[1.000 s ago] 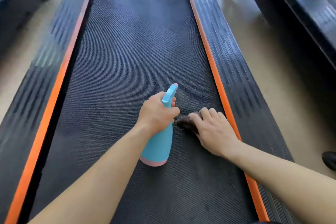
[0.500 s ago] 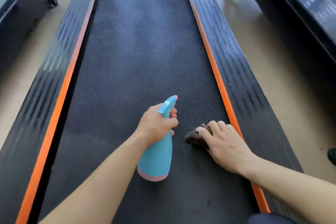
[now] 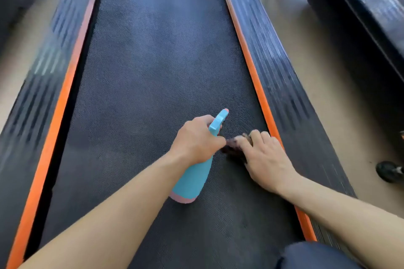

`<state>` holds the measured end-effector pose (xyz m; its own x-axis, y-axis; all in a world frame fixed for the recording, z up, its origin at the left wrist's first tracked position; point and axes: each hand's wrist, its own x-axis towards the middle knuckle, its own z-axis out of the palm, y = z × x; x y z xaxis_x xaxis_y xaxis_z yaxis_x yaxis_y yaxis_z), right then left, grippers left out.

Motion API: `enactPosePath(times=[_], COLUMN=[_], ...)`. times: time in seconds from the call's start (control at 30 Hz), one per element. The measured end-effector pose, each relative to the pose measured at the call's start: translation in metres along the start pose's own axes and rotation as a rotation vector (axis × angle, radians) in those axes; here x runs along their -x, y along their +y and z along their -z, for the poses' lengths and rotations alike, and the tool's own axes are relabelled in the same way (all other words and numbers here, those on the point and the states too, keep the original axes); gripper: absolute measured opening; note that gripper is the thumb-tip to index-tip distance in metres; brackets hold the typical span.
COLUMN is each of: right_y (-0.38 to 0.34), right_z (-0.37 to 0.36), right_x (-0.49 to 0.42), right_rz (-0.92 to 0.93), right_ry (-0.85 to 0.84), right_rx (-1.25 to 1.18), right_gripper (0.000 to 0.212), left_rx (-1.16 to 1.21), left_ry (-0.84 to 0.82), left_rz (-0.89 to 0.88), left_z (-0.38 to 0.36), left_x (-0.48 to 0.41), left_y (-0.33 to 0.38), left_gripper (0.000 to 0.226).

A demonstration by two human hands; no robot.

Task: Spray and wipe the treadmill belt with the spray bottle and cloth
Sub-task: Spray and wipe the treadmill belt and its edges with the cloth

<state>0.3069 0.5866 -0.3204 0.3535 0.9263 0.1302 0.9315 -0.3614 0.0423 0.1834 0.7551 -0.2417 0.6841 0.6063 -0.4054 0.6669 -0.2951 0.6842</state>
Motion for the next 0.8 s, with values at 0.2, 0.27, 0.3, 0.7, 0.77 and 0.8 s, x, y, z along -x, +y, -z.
enactPosePath(times=[0.2, 0.27, 0.3, 0.7, 0.77, 0.8], right_y=[0.005, 0.007, 0.006, -0.009, -0.007, -0.007], right_z=[-0.009, -0.015, -0.015, 0.007, 0.001, -0.003], right_x=[-0.008, -0.044, -0.064, 0.047, 0.027, 0.009], right_rz=[0.026, -0.125, -0.208, 0.05, 0.007, -0.039], right_ry=[0.013, 0.013, -0.004, -0.036, -0.023, -0.006], right_rx=[0.054, 0.065, 0.061, -0.005, 0.051, 0.073], right_gripper=[0.047, 0.042, 0.038, 0.051, 0.048, 0.047], left_rx=[0.239, 0.29, 0.304, 0.33, 0.317, 0.314], left_ry=[0.049, 0.055, 0.046, -0.093, -0.125, -0.135], left_rz=[0.079, 0.098, 0.103, 0.089, 0.06, 0.048], left_z=[0.014, 0.019, 0.02, 0.021, 0.017, 0.015], left_x=[-0.007, -0.01, -0.011, -0.008, -0.011, -0.012], left_y=[-0.009, -0.013, -0.014, -0.015, -0.011, -0.008], left_gripper=[0.04, 0.045, 0.045, 0.044, 0.042, 0.04])
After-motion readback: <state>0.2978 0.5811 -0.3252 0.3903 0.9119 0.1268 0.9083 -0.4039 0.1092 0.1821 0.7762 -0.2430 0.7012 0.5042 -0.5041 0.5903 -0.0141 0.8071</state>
